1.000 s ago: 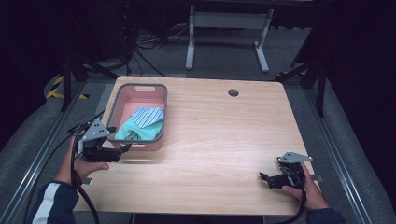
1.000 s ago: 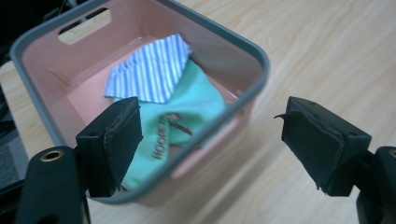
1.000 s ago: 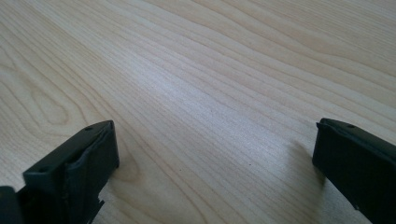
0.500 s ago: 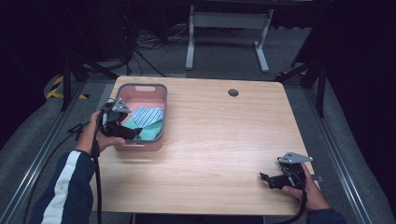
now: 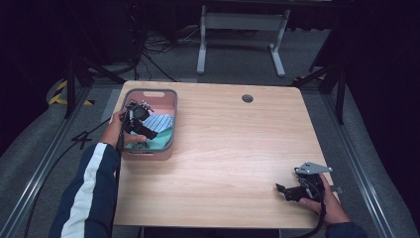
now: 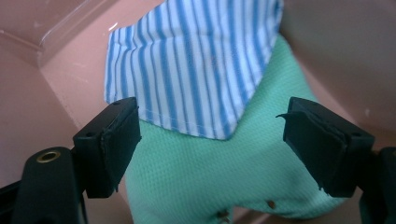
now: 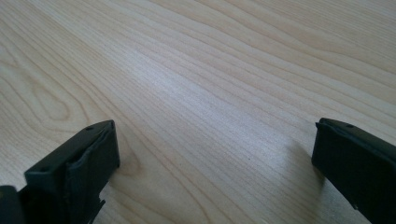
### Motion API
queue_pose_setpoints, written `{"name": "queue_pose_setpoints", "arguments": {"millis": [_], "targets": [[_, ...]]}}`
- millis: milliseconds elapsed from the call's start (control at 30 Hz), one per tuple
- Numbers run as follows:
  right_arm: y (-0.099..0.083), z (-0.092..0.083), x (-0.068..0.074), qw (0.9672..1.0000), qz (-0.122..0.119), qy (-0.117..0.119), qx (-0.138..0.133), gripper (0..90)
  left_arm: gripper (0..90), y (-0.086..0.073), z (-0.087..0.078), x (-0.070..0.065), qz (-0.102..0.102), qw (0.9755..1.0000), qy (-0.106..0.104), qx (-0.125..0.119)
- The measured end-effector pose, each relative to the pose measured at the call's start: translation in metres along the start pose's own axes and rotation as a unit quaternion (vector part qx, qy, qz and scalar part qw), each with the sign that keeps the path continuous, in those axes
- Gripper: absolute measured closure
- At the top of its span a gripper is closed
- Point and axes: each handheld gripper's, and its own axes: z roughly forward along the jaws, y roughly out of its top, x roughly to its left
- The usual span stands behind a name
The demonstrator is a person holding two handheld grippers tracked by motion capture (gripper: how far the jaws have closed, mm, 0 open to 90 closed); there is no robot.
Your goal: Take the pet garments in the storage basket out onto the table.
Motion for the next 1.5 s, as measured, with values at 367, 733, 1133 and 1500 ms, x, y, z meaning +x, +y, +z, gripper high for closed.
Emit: {"name": "queue_pose_setpoints", "arguments": {"millis": [367, 733, 1133, 1500], "targets": [[0.000, 0.000, 0.000, 1.0000, -0.004, 0.001, 0.000, 1.1, 23.0, 0.013, 0.034, 0.002, 0.013, 0.9953, 0.009, 0.096], [0.000, 0.000, -0.001, 1.0000, -0.007, 0.002, -0.001, 1.3, 63.6, 0.021, 0.041, -0.001, 0.038, 0.9904, -0.024, 0.131], [0.000, 0.000, -0.001, 1.0000, -0.006, 0.002, 0.000, 1.3, 78.1, 0.022, 0.036, -0.005, 0.052, 0.9903, -0.010, 0.128], [0.000, 0.000, -0.001, 1.0000, -0.006, 0.002, 0.000, 1.3, 81.7, 0.016, 0.016, -0.003, 0.049, 0.9950, -0.023, 0.083]]}}
